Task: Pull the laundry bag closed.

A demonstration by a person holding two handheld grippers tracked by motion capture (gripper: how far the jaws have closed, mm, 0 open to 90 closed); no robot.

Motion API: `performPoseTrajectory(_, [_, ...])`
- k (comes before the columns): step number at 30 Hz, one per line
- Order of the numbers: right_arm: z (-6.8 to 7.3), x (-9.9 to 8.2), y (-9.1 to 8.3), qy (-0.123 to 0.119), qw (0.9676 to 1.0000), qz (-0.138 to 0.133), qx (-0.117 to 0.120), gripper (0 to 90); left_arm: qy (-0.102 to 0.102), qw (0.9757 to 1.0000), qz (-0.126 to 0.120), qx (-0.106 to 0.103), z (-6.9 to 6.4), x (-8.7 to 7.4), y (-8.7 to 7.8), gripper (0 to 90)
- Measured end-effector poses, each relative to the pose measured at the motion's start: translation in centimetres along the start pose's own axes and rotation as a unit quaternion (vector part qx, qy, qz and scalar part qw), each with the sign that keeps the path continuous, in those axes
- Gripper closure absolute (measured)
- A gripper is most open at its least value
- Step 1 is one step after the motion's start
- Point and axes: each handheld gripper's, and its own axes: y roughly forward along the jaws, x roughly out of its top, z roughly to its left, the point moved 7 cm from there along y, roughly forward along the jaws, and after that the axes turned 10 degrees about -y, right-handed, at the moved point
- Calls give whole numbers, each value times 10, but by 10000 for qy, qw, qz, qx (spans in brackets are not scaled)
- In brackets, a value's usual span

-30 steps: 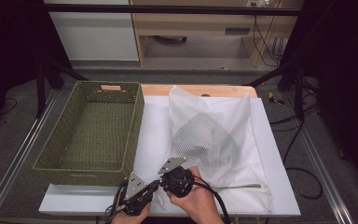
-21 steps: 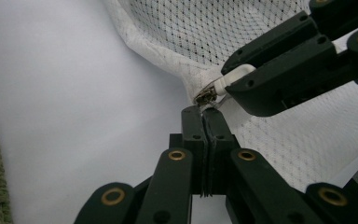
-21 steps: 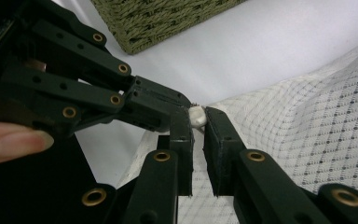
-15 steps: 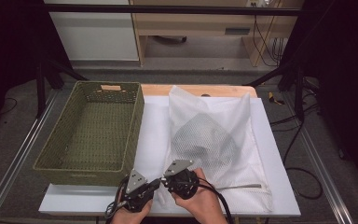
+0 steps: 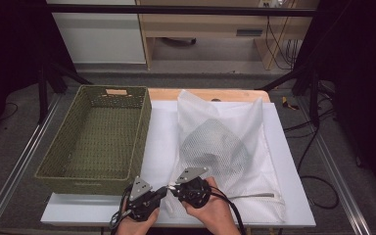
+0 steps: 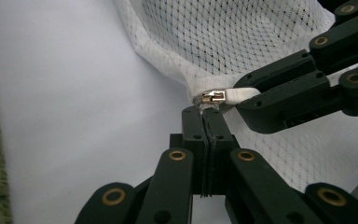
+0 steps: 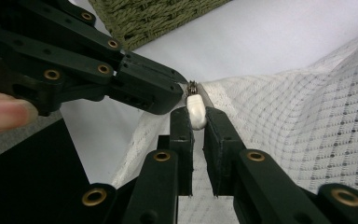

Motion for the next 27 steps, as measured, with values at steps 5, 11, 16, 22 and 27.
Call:
performPoseTrajectory(5, [0, 0, 1, -12, 10000, 50, -10, 822, 199, 9997, -16, 106, -1, 0, 0, 896])
performPoseTrajectory(11, [-3, 2, 0, 60, 9999, 38, 145, 821, 179, 9998, -51, 80, -1, 1, 0, 895])
performPoseTrajectory(16, [-3, 7, -1, 121, 9996, -24, 235, 819, 225, 9997, -55, 94, 1, 1, 0, 895])
performPoseTrajectory(22, [-4, 9, -1, 218, 9993, -35, 316, 815, 282, 9995, -61, 121, 0, 1, 0, 895])
performPoseTrajectory(27, [-4, 10, -1, 265, 9989, -35, 381, 801, 396, 9991, -15, 156, 0, -1, 1, 895])
